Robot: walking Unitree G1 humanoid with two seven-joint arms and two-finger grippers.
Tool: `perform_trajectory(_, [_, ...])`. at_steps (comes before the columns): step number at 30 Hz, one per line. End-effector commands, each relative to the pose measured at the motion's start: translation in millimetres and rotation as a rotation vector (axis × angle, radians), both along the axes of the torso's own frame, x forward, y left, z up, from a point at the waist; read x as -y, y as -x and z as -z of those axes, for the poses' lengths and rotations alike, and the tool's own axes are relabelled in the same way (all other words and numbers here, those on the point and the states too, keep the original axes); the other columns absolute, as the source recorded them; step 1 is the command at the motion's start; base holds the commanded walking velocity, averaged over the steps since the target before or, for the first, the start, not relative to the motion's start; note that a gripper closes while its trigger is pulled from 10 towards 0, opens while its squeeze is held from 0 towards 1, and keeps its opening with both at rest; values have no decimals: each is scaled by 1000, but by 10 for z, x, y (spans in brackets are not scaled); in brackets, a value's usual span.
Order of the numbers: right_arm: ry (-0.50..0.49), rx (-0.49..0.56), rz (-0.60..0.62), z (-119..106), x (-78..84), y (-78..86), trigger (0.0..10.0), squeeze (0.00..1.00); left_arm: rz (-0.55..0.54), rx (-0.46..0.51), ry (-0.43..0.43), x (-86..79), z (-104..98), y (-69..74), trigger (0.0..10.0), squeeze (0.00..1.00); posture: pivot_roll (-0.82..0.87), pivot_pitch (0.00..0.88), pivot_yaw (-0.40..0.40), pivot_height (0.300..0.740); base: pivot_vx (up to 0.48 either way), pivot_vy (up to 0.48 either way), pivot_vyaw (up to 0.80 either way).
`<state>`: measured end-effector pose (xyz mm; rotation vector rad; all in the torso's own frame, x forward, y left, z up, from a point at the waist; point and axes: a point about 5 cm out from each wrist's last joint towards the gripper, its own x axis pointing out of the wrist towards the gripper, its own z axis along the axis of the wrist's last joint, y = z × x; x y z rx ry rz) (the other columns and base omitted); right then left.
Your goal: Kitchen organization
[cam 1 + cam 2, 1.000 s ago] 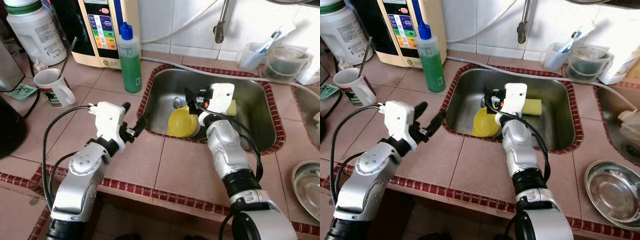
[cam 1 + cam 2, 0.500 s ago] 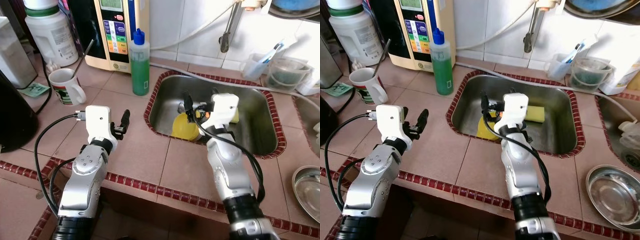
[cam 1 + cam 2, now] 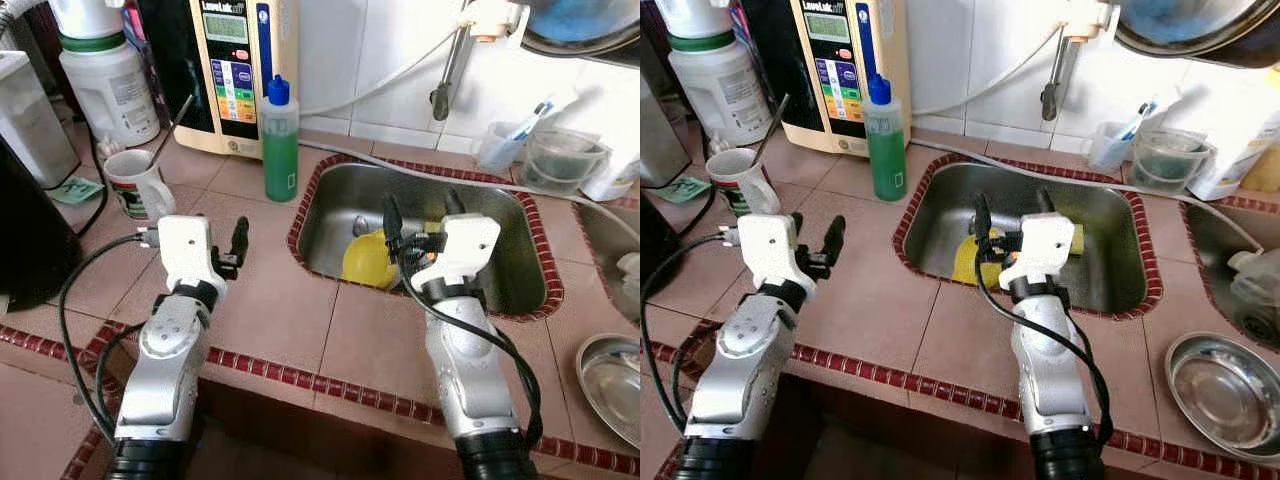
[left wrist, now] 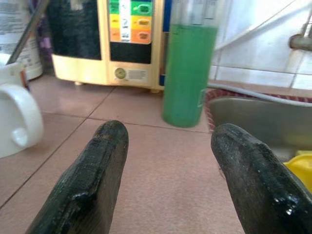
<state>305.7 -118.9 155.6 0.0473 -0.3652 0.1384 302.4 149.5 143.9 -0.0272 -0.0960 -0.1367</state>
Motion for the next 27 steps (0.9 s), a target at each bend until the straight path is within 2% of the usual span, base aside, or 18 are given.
perform_trajectory(1, [15, 13, -7, -5, -10, 11, 10000, 0, 5, 8, -9, 3, 19, 0, 10000, 0, -29, 0, -12, 740, 0, 0, 0])
perform_trajectory(7, [35, 15, -20, -27, -47, -28, 10000, 0, -13, 37, -38, -33, 5, -12, 10000, 0, -30, 0, -14, 740, 0, 0, 0])
perform_trajectory(10, [11, -56, 16, 59, -2, -84, 10000, 0, -17, 61, -22, -57, -22, -42, 10000, 0, -29, 0, -14, 740, 0, 0, 0])
perform_trajectory(14, [19, -99, 71, 103, 69, -125, 10000, 0, -29, 81, -18, -80, -60, -65, 10000, 0, -28, 0, -10, 740, 0, 0, 0])
perform_trajectory(27, [23, -124, 112, 97, 158, -121, 10000, 0, -61, 82, -43, -193, -30, -36, 10000, 0, -37, 0, -9, 740, 0, 0, 0])
